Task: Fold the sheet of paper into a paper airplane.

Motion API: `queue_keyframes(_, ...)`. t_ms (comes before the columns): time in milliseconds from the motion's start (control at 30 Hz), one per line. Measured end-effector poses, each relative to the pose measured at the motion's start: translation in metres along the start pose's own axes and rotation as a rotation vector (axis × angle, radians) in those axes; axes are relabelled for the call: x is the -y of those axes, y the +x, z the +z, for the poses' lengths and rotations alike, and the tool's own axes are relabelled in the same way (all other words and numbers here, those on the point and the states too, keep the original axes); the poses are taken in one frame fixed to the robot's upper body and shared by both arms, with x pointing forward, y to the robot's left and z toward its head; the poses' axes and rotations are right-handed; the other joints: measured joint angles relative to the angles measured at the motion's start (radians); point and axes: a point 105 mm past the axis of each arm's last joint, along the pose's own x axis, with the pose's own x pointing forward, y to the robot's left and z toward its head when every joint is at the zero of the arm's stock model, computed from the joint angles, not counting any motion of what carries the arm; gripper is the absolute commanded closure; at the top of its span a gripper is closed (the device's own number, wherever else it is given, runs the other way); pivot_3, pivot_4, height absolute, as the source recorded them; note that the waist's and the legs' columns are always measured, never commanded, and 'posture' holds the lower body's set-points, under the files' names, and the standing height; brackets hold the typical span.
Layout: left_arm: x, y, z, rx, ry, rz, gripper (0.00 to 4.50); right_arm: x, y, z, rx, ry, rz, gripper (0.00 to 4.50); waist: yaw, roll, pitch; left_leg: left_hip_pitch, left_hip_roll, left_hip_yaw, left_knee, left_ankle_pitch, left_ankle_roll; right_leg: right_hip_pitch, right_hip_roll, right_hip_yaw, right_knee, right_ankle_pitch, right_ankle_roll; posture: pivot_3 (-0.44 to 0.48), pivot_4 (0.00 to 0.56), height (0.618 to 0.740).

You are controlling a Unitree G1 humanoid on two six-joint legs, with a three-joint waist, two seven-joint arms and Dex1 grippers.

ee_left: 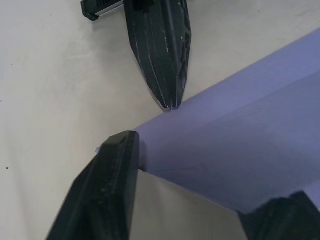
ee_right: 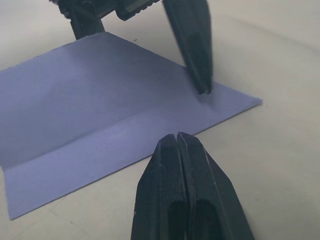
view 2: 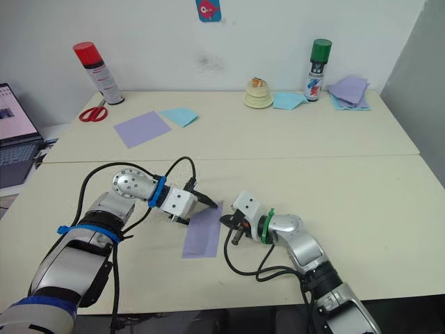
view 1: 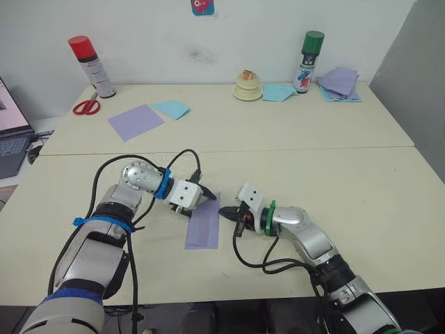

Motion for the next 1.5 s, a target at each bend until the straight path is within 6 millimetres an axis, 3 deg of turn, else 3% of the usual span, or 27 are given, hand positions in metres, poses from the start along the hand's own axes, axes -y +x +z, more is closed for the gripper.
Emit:
queue_keyframes(233, -0.001, 0.005, 0.003, 0.004, 0.052, -0.047, 4.49, 0.010, -0.018, 0.009, 0.041, 0.005, -0.051, 4.50, 0.000, 0.000, 0.000, -0.003, -0.001, -0.002, 0.003, 0.000, 0.000, -0.001, 0.000, -0.001, 0.000, 0.000, 0.000, 0.000, 0.150, 0.740)
queue_keyframes(333, -0.001, 0.005, 0.003, 0.005, 0.050, -0.058, 4.49, 0.019, -0.033, 0.023, 0.082, -0.012, -0.094, 4.50, 0.000, 0.000, 0.000, -0.003, 0.000, -0.002, 0.003, 0.000, 0.000, -0.001, 0.000, -0.001, 0.000, 0.000, 0.000, 0.000, 0.150, 0.740)
queue_keyframes(400, -0.001, 0.000, 0.003, -0.014, 0.049, -0.070, 4.49, 0.033, -0.057, 0.033, 0.101, -0.040, -0.150, 4.50, 0.000, -0.001, 0.001, -0.004, -0.001, -0.002, 0.003, 0.000, 0.000, -0.001, 0.000, -0.002, 0.000, 0.000, 0.000, 0.000, 0.150, 0.740)
queue_keyframes(500, 0.011, -0.033, -0.010, -0.156, -0.042, -0.093, 4.49, 0.051, -0.094, 0.037, 0.099, -0.071, -0.247, 4.50, -0.015, -0.001, 0.001, -0.004, 0.001, -0.002, 0.002, 0.000, 0.001, -0.002, 0.001, -0.001, 0.000, 0.000, 0.000, 0.000, 0.150, 0.740)
queue_keyframes(533, 0.014, -0.040, -0.010, -0.186, -0.072, -0.097, 4.49, 0.051, -0.098, 0.033, 0.091, -0.060, -0.259, 4.50, -0.017, -0.001, 0.001, -0.004, 0.001, -0.002, 0.002, 0.000, 0.001, -0.002, 0.002, -0.001, 0.000, 0.000, 0.000, 0.000, 0.150, 0.740)
queue_keyframes(700, 0.021, -0.046, 0.008, -0.299, -0.258, -0.065, 4.49, 0.039, -0.094, 0.012, 0.067, 0.010, -0.243, 4.50, -0.020, 0.002, 0.003, -0.004, 0.003, -0.003, 0.002, 0.000, 0.001, -0.002, 0.004, -0.001, 0.001, -0.001, -0.001, 0.000, 0.150, 0.740)
queue_keyframes(900, 0.019, -0.025, 0.015, -0.398, -0.380, 0.088, 4.49, 0.029, -0.081, 0.010, 0.087, 0.039, -0.227, 4.50, -0.014, 0.002, 0.003, -0.003, 0.003, -0.002, 0.003, 0.000, 0.001, -0.001, 0.004, 0.000, 0.002, -0.003, 0.004, 0.000, 0.150, 0.740)
queue_keyframes(967, 0.013, -0.016, 0.014, -0.401, -0.395, 0.148, 3.95, 0.026, -0.077, 0.012, 0.093, 0.023, -0.211, 4.50, -0.011, 0.002, 0.003, -0.003, 0.003, -0.001, 0.004, 0.000, 0.001, -0.001, 0.004, 0.000, 0.002, -0.003, 0.003, 0.000, 0.150, 0.740)
queue_keyframes(1067, 0.010, -0.011, 0.016, -0.399, -0.415, 0.177, 3.25, 0.022, -0.077, 0.013, 0.087, 0.005, -0.175, 3.95, -0.010, 0.002, 0.003, -0.004, 0.003, -0.001, 0.004, 0.000, 0.001, -0.001, 0.004, 0.000, 0.001, -0.001, -0.001, 0.000, 0.150, 0.740)
queue_keyframes(1200, 0.012, -0.014, 0.022, -0.377, -0.423, 0.196, 1.96, 0.017, -0.083, 0.008, 0.036, -0.085, -0.101, 2.53, -0.009, 0.002, 0.003, -0.003, 0.003, -0.001, 0.003, 0.000, 0.001, -0.001, 0.004, 0.000, 0.000, 0.000, -0.001, 0.000, 0.150, 0.740)
queue_keyframes(1400, 0.020, -0.060, 0.026, -0.324, -0.583, 0.314, 0.11, -0.002, -0.071, 0.008, 0.029, -0.271, 0.013, 0.38, -0.018, 0.001, 0.004, -0.003, 0.006, -0.001, 0.003, 0.000, 0.001, -0.001, 0.005, 0.000, 0.001, -0.001, 0.000, 0.000, 0.150, 0.740)
queue_keyframes(1500, 0.033, -0.090, 0.037, -0.206, -0.704, 0.361, 0.03, -0.011, -0.049, 0.014, 0.080, -0.240, 0.056, 0.35, -0.021, 0.001, 0.004, -0.002, 0.006, -0.001, 0.003, 0.000, 0.001, -0.001, 0.006, 0.000, 0.001, 0.000, -0.001, 0.000, 0.150, 0.740)
